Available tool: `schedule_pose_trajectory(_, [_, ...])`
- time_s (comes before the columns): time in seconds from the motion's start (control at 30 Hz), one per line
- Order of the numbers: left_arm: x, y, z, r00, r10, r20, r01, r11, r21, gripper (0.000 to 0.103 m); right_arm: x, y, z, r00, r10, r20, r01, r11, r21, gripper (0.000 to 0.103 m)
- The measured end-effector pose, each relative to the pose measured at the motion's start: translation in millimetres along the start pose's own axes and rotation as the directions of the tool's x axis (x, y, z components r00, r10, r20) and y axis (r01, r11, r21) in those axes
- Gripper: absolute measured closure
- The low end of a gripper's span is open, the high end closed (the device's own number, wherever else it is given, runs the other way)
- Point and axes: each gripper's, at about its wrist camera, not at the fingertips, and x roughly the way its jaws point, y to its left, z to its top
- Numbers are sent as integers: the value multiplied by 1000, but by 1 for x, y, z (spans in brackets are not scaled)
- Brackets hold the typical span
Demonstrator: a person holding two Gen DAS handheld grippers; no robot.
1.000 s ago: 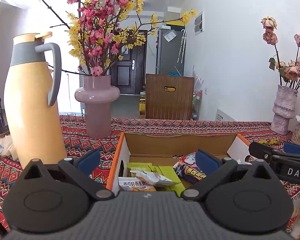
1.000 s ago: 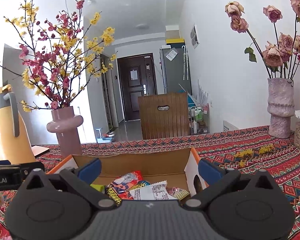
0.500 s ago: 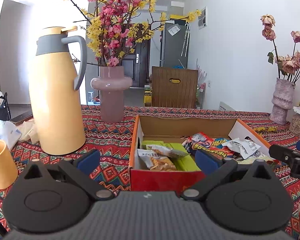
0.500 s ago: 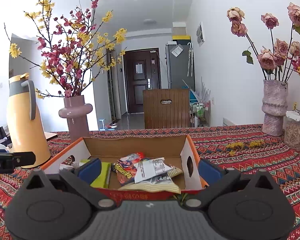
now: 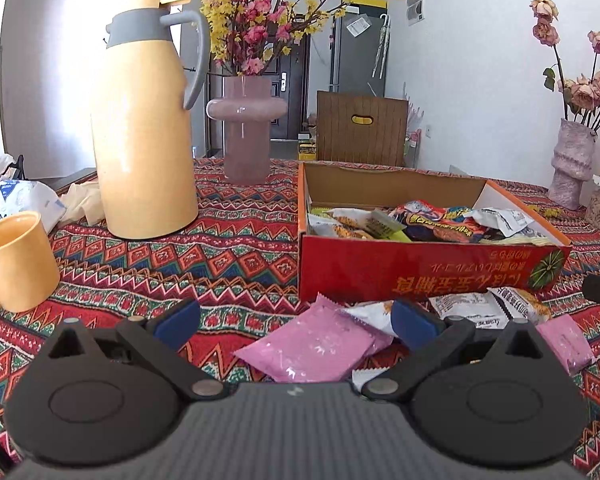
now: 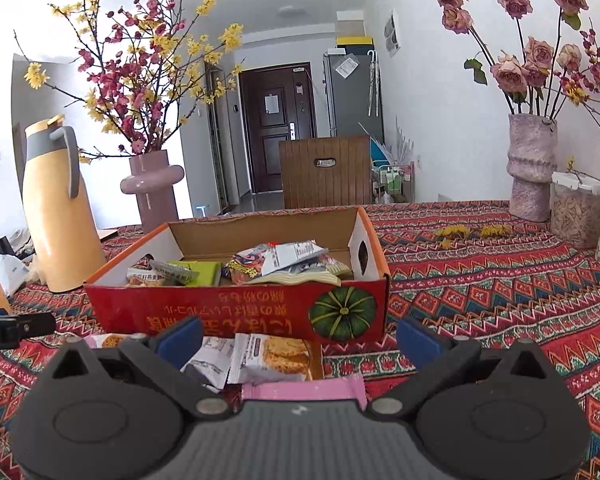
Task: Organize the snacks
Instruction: 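Withdraw both tools from the box toward the snack pile, then grasp a pink packet with the right gripper while the left gripper grasps another pink packet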
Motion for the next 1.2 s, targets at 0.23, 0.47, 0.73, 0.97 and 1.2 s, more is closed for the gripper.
schedule_pose_trajectory(0.23, [9,10,-13,1000,1,-21,-2,1000,-31,0,2,5,-8,999,-4,-38,4,1000,8,0])
schedule_pose_trajectory(0.47, [10,17,-18,1000,-25,-14,24,998,-66,0,7,15,-12,997,6,-81,-6,1000,4,0])
schedule_pose_trajectory(0.73, [14,17,-19,999,-40,-35,37,997,-70,0,17,25,-18,990,10,-141,-13,1000,-24,0])
schedule_pose_trajectory(0.97, [16,17,-20,998,-36,-41,33,997,-75,0,33,18,-20,979,-56,-198,46,997,-57,0])
schedule_pose_trajectory(1.2, [17,17,-20,998,-28,-51,23,997,-78,0,63,7,-18,947,-91,-308,47,988,-147,0])
